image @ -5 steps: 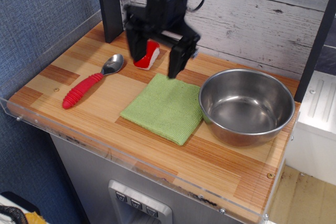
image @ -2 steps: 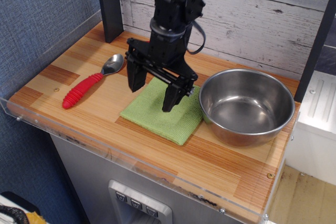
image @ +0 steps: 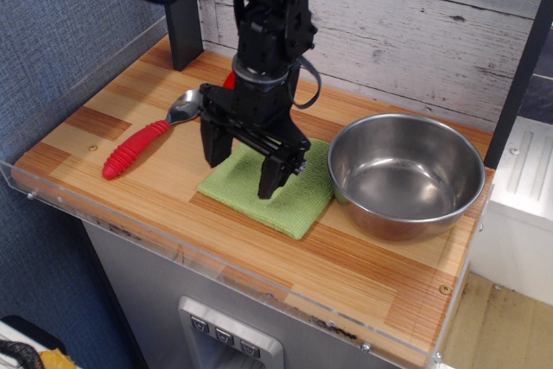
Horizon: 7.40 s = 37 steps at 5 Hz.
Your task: Move the green cloth next to the brush
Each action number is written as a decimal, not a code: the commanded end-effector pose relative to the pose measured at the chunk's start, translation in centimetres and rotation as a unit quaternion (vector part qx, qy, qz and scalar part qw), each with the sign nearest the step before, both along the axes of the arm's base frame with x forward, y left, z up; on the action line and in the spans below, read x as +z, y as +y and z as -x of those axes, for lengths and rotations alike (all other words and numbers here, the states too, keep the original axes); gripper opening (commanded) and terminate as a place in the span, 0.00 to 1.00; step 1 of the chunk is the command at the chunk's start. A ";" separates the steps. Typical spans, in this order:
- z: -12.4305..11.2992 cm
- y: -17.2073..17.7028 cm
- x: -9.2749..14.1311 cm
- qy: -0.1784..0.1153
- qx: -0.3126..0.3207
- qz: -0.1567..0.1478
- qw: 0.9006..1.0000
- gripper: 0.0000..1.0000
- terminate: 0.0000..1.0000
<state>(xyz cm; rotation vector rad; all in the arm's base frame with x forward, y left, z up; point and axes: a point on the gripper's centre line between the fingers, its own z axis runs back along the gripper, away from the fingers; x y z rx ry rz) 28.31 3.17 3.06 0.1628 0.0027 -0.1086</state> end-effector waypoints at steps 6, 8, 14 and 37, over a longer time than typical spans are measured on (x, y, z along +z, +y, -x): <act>-1.2 -0.6 1.7 -0.080 0.034 0.079 0.993 1.00 0.00; -1.6 -0.9 0.3 -0.063 0.023 0.077 0.995 1.00 0.00; -0.1 0.6 -3.6 -0.004 0.028 0.054 0.998 1.00 0.00; -1.6 0.2 11.6 -0.098 0.013 0.065 0.993 1.00 0.00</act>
